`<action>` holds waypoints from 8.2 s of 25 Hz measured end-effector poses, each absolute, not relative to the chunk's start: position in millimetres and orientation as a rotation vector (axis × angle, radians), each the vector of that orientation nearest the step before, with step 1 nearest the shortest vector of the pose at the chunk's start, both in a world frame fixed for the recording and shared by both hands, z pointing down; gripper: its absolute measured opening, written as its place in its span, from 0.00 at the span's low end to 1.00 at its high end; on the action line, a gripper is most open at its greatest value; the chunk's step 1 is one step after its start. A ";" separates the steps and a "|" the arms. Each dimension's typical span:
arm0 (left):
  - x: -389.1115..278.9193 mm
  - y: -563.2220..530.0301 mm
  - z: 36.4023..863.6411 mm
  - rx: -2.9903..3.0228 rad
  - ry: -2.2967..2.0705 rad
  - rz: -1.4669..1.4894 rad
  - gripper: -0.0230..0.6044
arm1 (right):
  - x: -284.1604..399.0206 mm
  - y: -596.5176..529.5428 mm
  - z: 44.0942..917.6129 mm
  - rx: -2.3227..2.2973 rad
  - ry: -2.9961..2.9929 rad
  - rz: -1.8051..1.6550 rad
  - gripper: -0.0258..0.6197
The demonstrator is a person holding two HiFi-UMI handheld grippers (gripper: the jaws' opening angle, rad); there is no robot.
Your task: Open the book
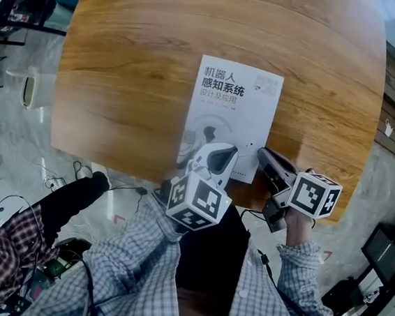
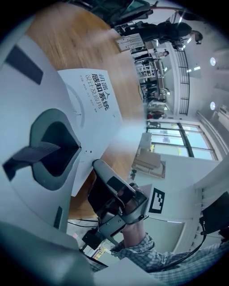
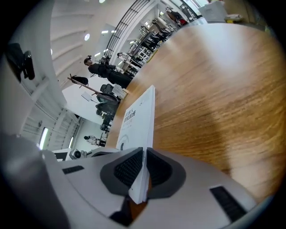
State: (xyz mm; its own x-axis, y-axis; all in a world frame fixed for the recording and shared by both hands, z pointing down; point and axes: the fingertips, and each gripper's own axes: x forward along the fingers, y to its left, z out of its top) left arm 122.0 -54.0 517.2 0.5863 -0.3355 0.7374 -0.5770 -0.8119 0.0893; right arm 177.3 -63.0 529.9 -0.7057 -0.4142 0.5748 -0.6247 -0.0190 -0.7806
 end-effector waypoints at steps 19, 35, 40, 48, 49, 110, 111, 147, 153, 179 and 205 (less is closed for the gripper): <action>134.3 -66.0 503.2 2.428 -0.768 0.857 0.04 | 167.1 -73.0 483.0 1.093 -2.288 1.883 0.09; 132.1 -70.7 487.8 2.484 -0.750 0.783 0.03 | 146.4 -76.8 471.5 1.068 -2.389 1.865 0.09; 120.1 -72.9 479.9 2.478 -0.766 0.736 0.03 | 131.9 -80.0 461.8 1.041 -2.423 1.829 0.09; 97.6 -76.6 458.0 2.473 -0.792 0.659 0.03 | 106.5 -84.6 437.7 0.994 -2.465 1.723 0.09; 95.4 -77.4 455.1 2.467 -0.799 0.643 0.03 | 104.2 -85.7 434.4 0.987 -2.474 1.718 0.09; -163.2 -95.3 458.9 2.094 -1.301 0.441 0.04 | -166.6 -110.4 434.8 0.414 -2.524 1.632 0.07; -164.3 -94.6 459.8 2.084 -1.316 0.439 0.04 | -167.5 -109.9 435.9 0.403 -2.524 1.632 0.07; -201.5 -114.4 459.3 2.070 -1.498 0.338 0.04 | -189.6 -115.1 431.8 0.482 -2.643 1.650 0.07; -135.4 -126.7 430.7 2.210 -1.342 0.249 0.04 | -108.4 -130.8 404.8 0.809 -2.748 1.422 0.07; -27.5 -134.3 276.3 2.564 -1.206 -0.020 0.04 | 94.8 -131.7 251.0 1.701 -2.815 0.453 0.07; -13.9 -122.8 273.0 2.576 -1.165 -0.018 0.04 | 96.0 -121.8 245.7 1.653 -2.813 0.457 0.07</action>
